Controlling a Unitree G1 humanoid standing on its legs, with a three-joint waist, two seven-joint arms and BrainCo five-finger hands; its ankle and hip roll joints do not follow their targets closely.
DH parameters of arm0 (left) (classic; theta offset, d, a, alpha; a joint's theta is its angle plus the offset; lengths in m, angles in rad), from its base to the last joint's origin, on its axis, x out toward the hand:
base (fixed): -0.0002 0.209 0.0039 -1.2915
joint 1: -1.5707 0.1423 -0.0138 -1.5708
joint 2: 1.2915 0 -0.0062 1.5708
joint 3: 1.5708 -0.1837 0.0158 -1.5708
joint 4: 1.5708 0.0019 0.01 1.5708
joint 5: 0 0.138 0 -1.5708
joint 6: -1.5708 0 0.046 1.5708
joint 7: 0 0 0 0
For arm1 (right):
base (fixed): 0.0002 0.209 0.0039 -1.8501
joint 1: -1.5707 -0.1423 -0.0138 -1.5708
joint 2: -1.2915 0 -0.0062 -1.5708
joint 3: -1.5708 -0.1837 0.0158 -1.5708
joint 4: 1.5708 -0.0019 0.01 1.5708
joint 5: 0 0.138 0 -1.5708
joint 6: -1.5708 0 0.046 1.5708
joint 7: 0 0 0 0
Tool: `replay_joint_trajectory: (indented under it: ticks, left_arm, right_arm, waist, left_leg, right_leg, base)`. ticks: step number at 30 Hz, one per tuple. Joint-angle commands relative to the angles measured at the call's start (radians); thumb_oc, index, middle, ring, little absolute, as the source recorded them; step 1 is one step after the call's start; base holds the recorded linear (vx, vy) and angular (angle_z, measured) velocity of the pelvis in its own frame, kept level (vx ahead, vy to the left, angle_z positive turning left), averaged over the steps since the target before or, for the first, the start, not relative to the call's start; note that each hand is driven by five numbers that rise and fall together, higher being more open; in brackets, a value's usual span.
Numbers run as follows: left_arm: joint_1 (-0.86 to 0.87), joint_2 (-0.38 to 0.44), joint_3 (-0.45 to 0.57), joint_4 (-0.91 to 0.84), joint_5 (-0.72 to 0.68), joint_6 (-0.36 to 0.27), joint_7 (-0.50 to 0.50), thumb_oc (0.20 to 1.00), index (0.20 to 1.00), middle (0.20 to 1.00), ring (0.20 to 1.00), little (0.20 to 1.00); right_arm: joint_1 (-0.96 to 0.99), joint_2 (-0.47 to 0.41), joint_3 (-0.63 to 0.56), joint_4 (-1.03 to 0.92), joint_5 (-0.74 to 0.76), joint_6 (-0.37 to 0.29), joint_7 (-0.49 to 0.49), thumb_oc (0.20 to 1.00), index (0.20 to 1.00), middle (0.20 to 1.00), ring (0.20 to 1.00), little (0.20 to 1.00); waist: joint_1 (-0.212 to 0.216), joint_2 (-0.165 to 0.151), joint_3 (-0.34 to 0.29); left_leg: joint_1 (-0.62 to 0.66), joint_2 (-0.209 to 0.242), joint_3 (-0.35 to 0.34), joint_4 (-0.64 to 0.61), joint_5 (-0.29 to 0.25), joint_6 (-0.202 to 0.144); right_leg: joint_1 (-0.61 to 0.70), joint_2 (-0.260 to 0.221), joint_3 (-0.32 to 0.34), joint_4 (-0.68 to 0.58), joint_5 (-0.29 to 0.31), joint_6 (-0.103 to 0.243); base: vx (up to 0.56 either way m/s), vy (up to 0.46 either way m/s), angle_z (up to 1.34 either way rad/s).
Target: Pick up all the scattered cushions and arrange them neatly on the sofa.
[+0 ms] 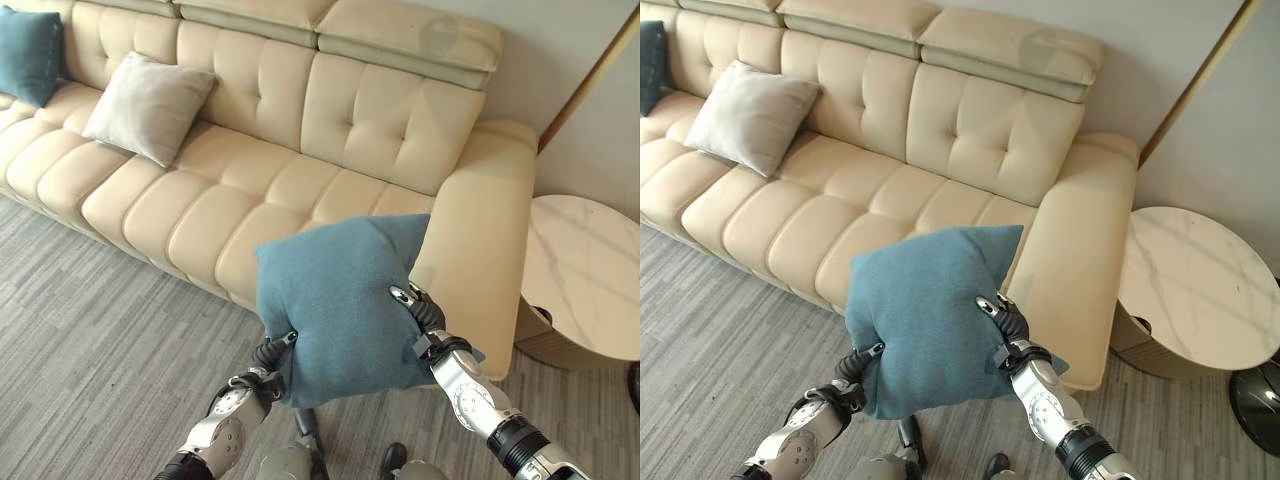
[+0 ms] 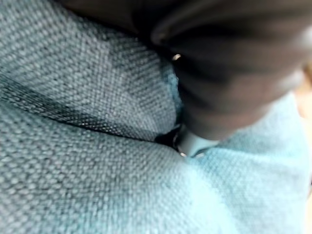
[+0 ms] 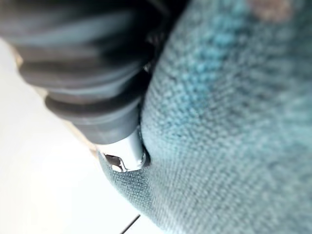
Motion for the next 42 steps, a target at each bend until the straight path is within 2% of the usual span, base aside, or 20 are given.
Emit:
replay_joint_trajectory:
  ticks: [1, 3, 5, 6, 7, 8, 10, 12, 14, 18, 22, 23, 29, 31, 32, 33, 34, 37, 38, 42]
  left_arm:
    - [-0.185, -0.206, -0.112, -0.253, 0.009, -0.056, -0.211, 0.200, 0.200, 0.200, 0.200, 0.200]
    - [-0.194, -0.205, -0.110, -0.250, 0.012, -0.058, -0.209, 0.200, 0.200, 0.200, 0.200, 0.200]
    - [-0.215, -0.199, -0.114, -0.245, 0.018, -0.070, -0.196, 0.200, 0.200, 0.200, 0.200, 0.200]
    - [-0.215, -0.199, -0.114, -0.245, 0.018, -0.070, -0.196, 0.200, 0.200, 0.200, 0.200, 0.200]
    - [-0.232, -0.195, -0.131, -0.235, 0.028, -0.080, -0.191, 0.200, 0.200, 0.200, 0.200, 0.200]
    - [-0.234, -0.192, -0.138, -0.239, 0.027, -0.091, -0.188, 0.200, 0.200, 0.200, 0.200, 0.200]
    - [-0.230, -0.195, -0.128, -0.232, 0.025, -0.082, -0.189, 0.200, 0.200, 0.200, 0.200, 0.200]
    - [-0.230, -0.194, -0.128, -0.224, 0.029, -0.075, -0.200, 0.200, 0.200, 0.200, 0.200, 0.200]
    - [-0.242, -0.208, -0.124, -0.219, 0.030, -0.080, -0.197, 0.200, 0.200, 0.200, 0.200, 0.200]
    - [-0.236, -0.220, -0.112, -0.225, 0.035, -0.084, -0.204, 0.200, 0.200, 0.200, 0.200, 0.200]
    - [-0.199, -0.219, -0.094, -0.232, 0.042, -0.081, -0.209, 0.200, 0.200, 0.200, 0.200, 0.200]
    - [-0.190, -0.226, -0.078, -0.237, 0.035, -0.077, -0.209, 0.200, 0.200, 0.200, 0.200, 0.200]
    - [-0.190, -0.225, -0.062, -0.242, 0.042, -0.080, -0.191, 0.200, 0.200, 0.200, 0.200, 0.200]
    - [-0.195, -0.227, -0.058, -0.242, 0.043, -0.085, -0.177, 0.200, 0.200, 0.200, 0.200, 0.200]
    - [-0.198, -0.227, -0.054, -0.247, 0.045, -0.096, -0.164, 0.200, 0.200, 0.200, 0.200, 0.200]
    - [-0.198, -0.227, -0.054, -0.247, 0.045, -0.096, -0.164, 0.200, 0.200, 0.200, 0.200, 0.200]
    - [-0.195, -0.228, -0.053, -0.248, 0.046, -0.104, -0.158, 0.200, 0.200, 0.200, 0.200, 0.200]
    - [-0.196, -0.231, -0.055, -0.243, 0.047, -0.113, -0.153, 0.200, 0.200, 0.200, 0.200, 0.200]
    - [-0.176, -0.230, -0.065, -0.240, 0.053, -0.101, -0.163, 0.200, 0.200, 0.200, 0.200, 0.200]
    - [-0.179, -0.211, -0.089, -0.234, 0.073, -0.084, -0.178, 0.200, 0.200, 0.200, 0.200, 0.200]
  right_arm:
    - [-0.066, 0.225, 0.201, -0.148, -0.060, 0.072, 0.164, 0.200, 0.200, 0.200, 0.200, 0.200]
    - [-0.071, 0.232, 0.197, -0.146, -0.071, 0.069, 0.163, 0.200, 0.200, 0.200, 0.200, 0.200]
    - [-0.079, 0.238, 0.190, -0.155, -0.087, 0.068, 0.169, 0.200, 0.200, 0.200, 0.200, 0.200]
    - [-0.080, 0.238, 0.190, -0.155, -0.087, 0.068, 0.169, 0.200, 0.200, 0.200, 0.200, 0.200]
    - [-0.081, 0.237, 0.175, -0.155, -0.089, 0.046, 0.160, 0.200, 0.200, 0.200, 0.200, 0.200]
    - [-0.079, 0.236, 0.165, -0.160, -0.081, 0.036, 0.155, 0.200, 0.200, 0.200, 0.200, 0.200]
    - [-0.098, 0.243, 0.161, -0.146, -0.069, 0.035, 0.144, 0.200, 0.200, 0.200, 0.200, 0.200]
    - [-0.120, 0.246, 0.174, -0.139, -0.056, 0.040, 0.159, 0.200, 0.200, 0.200, 0.200, 0.200]
    - [-0.128, 0.236, 0.175, -0.140, -0.065, 0.036, 0.160, 0.200, 0.200, 0.200, 0.200, 0.200]
    - [-0.117, 0.234, 0.178, -0.151, -0.054, 0.028, 0.161, 0.200, 0.200, 0.200, 0.200, 0.200]
    - [-0.117, 0.220, 0.172, -0.140, -0.066, 0.028, 0.155, 0.200, 0.200, 0.200, 0.200, 0.200]
    - [-0.115, 0.212, 0.159, -0.136, -0.072, 0.036, 0.155, 0.200, 0.200, 0.200, 0.200, 0.200]
    - [-0.119, 0.200, 0.147, -0.149, -0.091, 0.039, 0.137, 0.200, 0.200, 0.200, 0.200, 0.200]
    - [-0.118, 0.198, 0.140, -0.146, -0.088, 0.036, 0.129, 0.200, 0.200, 0.200, 0.200, 0.200]
    - [-0.114, 0.197, 0.135, -0.147, -0.087, 0.031, 0.126, 0.200, 0.200, 0.200, 0.200, 0.200]
    - [-0.114, 0.197, 0.135, -0.147, -0.087, 0.031, 0.126, 0.200, 0.200, 0.200, 0.200, 0.200]
    - [-0.110, 0.193, 0.132, -0.144, -0.085, 0.030, 0.124, 0.200, 0.200, 0.200, 0.200, 0.200]
    - [-0.104, 0.187, 0.122, -0.143, -0.081, 0.030, 0.122, 0.200, 0.200, 0.200, 0.200, 0.200]
    - [-0.093, 0.184, 0.125, -0.149, -0.081, 0.043, 0.128, 0.200, 0.200, 0.200, 0.200, 0.200]
    - [-0.087, 0.185, 0.136, -0.130, -0.084, 0.077, 0.130, 0.200, 0.200, 0.200, 0.200, 0.200]
  waist:
    - [0.003, -0.038, -0.019]
    - [0.011, -0.044, -0.020]
    - [0.009, -0.038, -0.001]
    - [0.009, -0.039, -0.001]
    - [-0.011, -0.032, 0.014]
    - [-0.029, -0.024, 0.021]
    - [-0.034, -0.023, 0.026]
    - [-0.033, -0.026, 0.036]
    - [-0.040, -0.036, 0.049]
    - [-0.042, -0.058, 0.038]
    - [-0.043, -0.061, 0.013]
    - [-0.036, -0.059, 0.007]
    - [-0.025, -0.073, -0.002]
    - [-0.014, -0.078, 0.004]
    - [0.000, -0.069, 0.014]
    - [0.002, -0.070, 0.016]
    - [0.011, -0.061, 0.023]
    - [0.019, -0.052, 0.034]
    - [0.020, -0.013, 0.027]
    - [0.018, -0.006, 0.021]
  left_leg:
    - [0.104, 0.093, -0.047, -0.013, -0.129, -0.114]
    - [0.106, 0.067, -0.069, -0.013, -0.145, -0.094]
    - [0.119, 0.027, -0.113, -0.014, -0.165, -0.058]
    - [0.119, 0.026, -0.113, -0.014, -0.166, -0.056]
    - [0.127, 0.014, -0.141, -0.022, -0.170, -0.045]
    - [0.122, 0.016, -0.159, -0.023, -0.155, -0.039]
    - [0.139, 0.000, -0.171, -0.023, -0.160, -0.038]
    - [0.153, -0.014, -0.181, -0.023, -0.170, -0.041]
    - [0.179, -0.031, -0.215, -0.004, -0.196, -0.046]
    - [0.193, -0.047, -0.242, 0.061, -0.250, -0.053]
    - [0.200, -0.029, -0.233, 0.170, -0.301, -0.075]
    - [0.170, 0.001, -0.231, 0.243, -0.248, -0.096]
    - [0.086, 0.028, -0.301, 0.172, -0.216, -0.106]
    - [0.027, 0.057, -0.371, 0.137, -0.157, -0.116]
    - [-0.010, 0.073, -0.440, 0.087, -0.109, -0.124]
    - [-0.006, 0.073, -0.438, 0.085, -0.109, -0.124]
    - [-0.038, 0.082, -0.498, 0.038, -0.091, -0.131]
    - [-0.059, 0.081, -0.539, 0.011, -0.075, -0.141]
    - [-0.041, 0.076, -0.572, -0.021, -0.063, -0.145]
    - [-0.017, 0.048, -0.537, 0.000, -0.060, -0.123]
  right_leg:
    - [-0.022, 0.003, 0.004, -0.025, -0.023, 0.000]
    - [-0.024, -0.016, 0.009, 0.010, -0.030, 0.010]
    - [-0.065, -0.066, 0.043, 0.173, -0.020, 0.029]
    - [-0.067, -0.069, 0.044, 0.177, -0.022, 0.031]
    - [-0.114, -0.056, 0.112, 0.265, -0.008, 0.038]
    - [-0.159, 0.009, 0.171, 0.255, -0.014, 0.012]
    - [-0.183, 0.061, 0.218, 0.198, -0.026, 0.008]
    - [-0.233, 0.094, 0.183, 0.162, -0.016, -0.011]
    - [-0.262, 0.094, 0.131, 0.119, 0.007, -0.008]
    - [-0.208, 0.102, 0.137, 0.067, 0.009, -0.032]
    - [-0.138, 0.112, 0.151, 0.038, -0.007, -0.054]
    - [-0.088, 0.116, 0.154, 0.010, -0.020, -0.068]
    - [-0.080, 0.104, 0.197, -0.003, -0.035, -0.061]
    - [-0.066, 0.105, 0.243, -0.001, -0.042, -0.059]
    - [-0.055, 0.116, 0.289, 0.008, -0.054, -0.059]
    - [-0.053, 0.116, 0.290, 0.009, -0.056, -0.059]
    - [-0.044, 0.121, 0.327, 0.020, -0.072, -0.058]
    - [-0.031, 0.119, 0.361, 0.028, -0.089, -0.054]
    - [-0.020, 0.121, 0.407, 0.037, -0.103, -0.037]
    - [-0.038, 0.080, 0.444, 0.042, -0.083, -0.015]
  base:
    - [0.05, 0.185, 0.02]
    - [0.07, 0.198, 0.07]
    - [0.08, 0.272, 0.25]
    - [0.08, 0.266, 0.53]
    - [0.01, 0.145, 0.49]
    - [0.06, 0.166, 0.48]
    - [0.13, 0.058, 0.71]
    - [0.15, -0.012, 0.64]
    - [0.26, -0.078, 0.18]
    - [0.19, -0.094, 0.60]
    - [0.30, -0.133, 0.28]
    - [0.34, -0.091, -0.13]
    - [0.13, 0.019, -0.25]
    - [0.20, 0.119, -0.37]
    - [0.15, 0.106, -0.62]
    - [0.21, 0.190, -0.80]
    - [0.11, 0.110, -0.93]
    - [0.18, 0.243, -0.80]
    - [0.22, 0.375, -0.64]
    - [0.13, 0.334, -0.73]
